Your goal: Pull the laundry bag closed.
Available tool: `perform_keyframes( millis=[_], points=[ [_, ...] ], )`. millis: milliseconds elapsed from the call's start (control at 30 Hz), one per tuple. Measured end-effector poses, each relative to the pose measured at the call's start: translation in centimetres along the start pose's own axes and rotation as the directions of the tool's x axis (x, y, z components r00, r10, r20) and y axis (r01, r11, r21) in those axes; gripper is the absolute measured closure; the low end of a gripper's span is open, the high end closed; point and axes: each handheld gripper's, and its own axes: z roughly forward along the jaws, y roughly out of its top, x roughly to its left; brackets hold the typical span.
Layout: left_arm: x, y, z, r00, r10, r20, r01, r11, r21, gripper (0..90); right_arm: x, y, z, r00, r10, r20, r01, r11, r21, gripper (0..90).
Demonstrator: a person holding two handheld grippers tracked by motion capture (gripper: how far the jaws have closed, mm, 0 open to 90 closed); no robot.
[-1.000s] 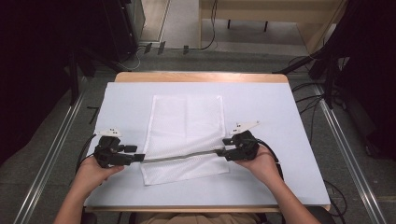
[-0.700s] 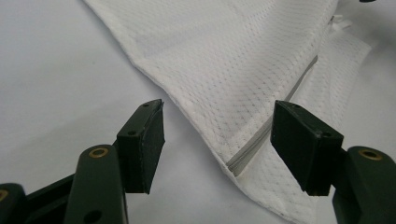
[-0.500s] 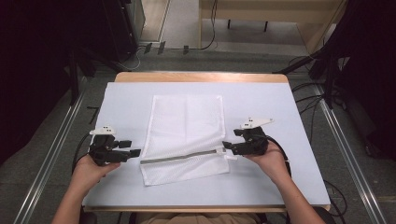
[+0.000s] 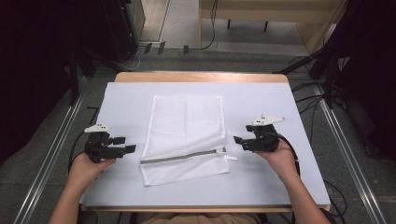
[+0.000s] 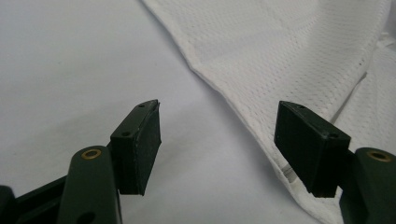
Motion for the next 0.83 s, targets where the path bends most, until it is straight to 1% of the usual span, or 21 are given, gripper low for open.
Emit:
perform_keyframes(
  millis=[33,167,233,333,400,467,567,633,700,767,833],
  points=[
    [0.1,0.0,0.0,1.0,-0.003,-0.007,0.002,1.0,-0.007,32.2,-0.2,-0.1,0.0,1.0,0.005,0.008,-0.005,1.0,0.001,30.6],
    [0.4,0.0,0.2,0.9996,-0.014,-0.023,0.014,0.9999,-0.007,30.6,-0.7,-0.3,-0.1,0.9994,0.026,0.022,-0.026,1.0,0.004,30.2],
    [0.5,0.1,0.3,0.9996,-0.01,-0.028,0.01,1.0,0.0,29.9,-0.8,-0.4,-0.1,0.9993,0.025,0.026,-0.025,1.0,0.006,30.2],
    [0.5,0.1,0.5,0.9994,-0.009,-0.034,0.008,1.0,-0.004,29.8,-1.0,-0.6,0.0,0.9991,0.024,0.036,-0.024,1.0,0.011,30.1],
    [0.5,0.1,0.6,0.9991,-0.009,-0.041,0.009,0.9999,-0.005,29.6,-1.1,-0.7,0.0,0.999,0.025,0.038,-0.026,1.0,0.015,30.1],
    [0.6,0.1,0.6,0.9986,-0.011,-0.053,0.011,0.9999,0.001,29.4,-1.3,-0.8,0.1,0.9987,0.038,0.033,-0.039,0.999,0.017,29.8],
    [0.7,0.1,0.7,0.998,-0.021,-0.06,0.021,0.9998,0.0,29.1,-1.5,-1.0,0.1,0.9981,0.055,0.029,-0.056,0.998,0.026,29.8],
    [0.7,0.1,0.8,0.9981,-0.023,-0.057,0.023,0.9997,0.002,26.2,-1.6,-1.1,0.2,0.9981,0.052,0.034,-0.053,0.998,0.033,29.8],
    [0.8,0.1,1.0,0.9973,-0.018,-0.072,0.018,0.9998,0.003,26.4,-1.6,-1.2,0.3,0.9984,0.046,0.034,-0.047,0.998,0.042,27.7],
    [0.8,0.1,1.1,0.9968,-0.026,-0.076,0.026,0.9997,-0.001,25.9,-1.8,-1.3,0.3,0.9989,0.041,0.023,-0.042,0.998,0.05,25.0],
    [0.9,0.0,1.3,0.996,-0.028,-0.084,0.028,0.9996,-0.005,24.3,-1.9,-1.4,0.4,0.9988,0.036,0.031,-0.038,0.998,0.058,25.0]
  ],
)
